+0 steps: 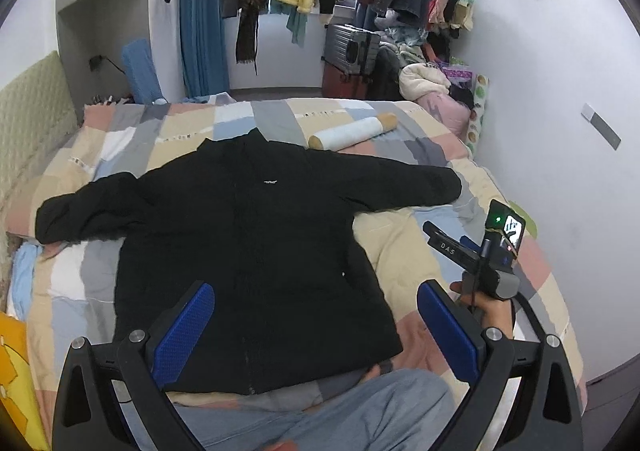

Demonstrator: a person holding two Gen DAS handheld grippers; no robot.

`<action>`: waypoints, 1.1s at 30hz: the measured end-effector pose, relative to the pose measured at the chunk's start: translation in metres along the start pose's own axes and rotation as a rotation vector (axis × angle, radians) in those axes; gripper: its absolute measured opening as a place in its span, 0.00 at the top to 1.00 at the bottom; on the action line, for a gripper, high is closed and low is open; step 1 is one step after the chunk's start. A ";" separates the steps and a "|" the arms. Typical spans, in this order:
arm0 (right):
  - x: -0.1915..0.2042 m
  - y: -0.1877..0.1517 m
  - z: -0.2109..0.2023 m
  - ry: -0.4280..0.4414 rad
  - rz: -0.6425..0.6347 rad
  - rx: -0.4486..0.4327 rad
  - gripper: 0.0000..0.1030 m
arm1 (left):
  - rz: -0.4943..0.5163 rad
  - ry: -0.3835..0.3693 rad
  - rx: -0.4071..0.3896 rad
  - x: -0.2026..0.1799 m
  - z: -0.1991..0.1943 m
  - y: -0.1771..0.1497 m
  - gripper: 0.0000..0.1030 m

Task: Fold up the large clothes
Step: 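Move the right tool to the jacket sleeve cuff and grasp it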

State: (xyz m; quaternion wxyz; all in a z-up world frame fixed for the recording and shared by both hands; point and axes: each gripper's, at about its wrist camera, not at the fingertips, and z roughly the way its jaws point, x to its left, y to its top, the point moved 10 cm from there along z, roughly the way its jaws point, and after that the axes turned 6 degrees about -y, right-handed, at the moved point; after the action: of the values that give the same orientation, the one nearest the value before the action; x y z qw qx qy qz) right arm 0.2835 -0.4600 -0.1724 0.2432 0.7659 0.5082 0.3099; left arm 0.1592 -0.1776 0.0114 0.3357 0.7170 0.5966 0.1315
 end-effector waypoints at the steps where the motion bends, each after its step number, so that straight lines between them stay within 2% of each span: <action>1: -0.002 0.003 0.006 0.003 0.000 -0.002 0.00 | -0.008 0.008 -0.012 0.000 0.004 0.005 0.01; 7: -0.026 0.027 0.057 0.048 0.040 -0.003 0.00 | -0.018 0.028 -0.012 -0.007 0.038 0.020 0.01; 12: -0.064 0.049 0.112 0.042 0.144 0.008 0.00 | -0.022 0.043 0.042 -0.011 0.082 0.021 0.01; 16: -0.092 0.064 0.152 0.062 0.236 0.005 0.00 | -0.025 0.083 0.021 -0.010 0.105 0.032 0.01; 21: -0.120 0.083 0.196 0.039 0.291 -0.006 0.00 | -0.002 0.051 0.045 -0.015 0.137 0.049 0.01; 24: -0.138 0.089 0.214 0.019 0.336 -0.008 0.00 | -0.024 0.053 0.032 -0.008 0.152 0.063 0.01; 28: -0.168 0.094 0.238 0.017 0.465 -0.027 0.00 | -0.037 0.061 0.012 -0.007 0.176 0.079 0.01; 33: -0.195 0.103 0.258 0.011 0.540 -0.073 0.00 | -0.017 0.053 0.054 -0.015 0.214 0.087 0.01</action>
State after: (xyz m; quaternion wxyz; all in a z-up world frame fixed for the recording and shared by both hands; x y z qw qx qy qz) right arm 0.4775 -0.6935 -0.3244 0.1763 0.8627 0.2752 0.3859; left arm 0.3482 -0.2665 -0.0885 0.3015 0.7169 0.6147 0.1314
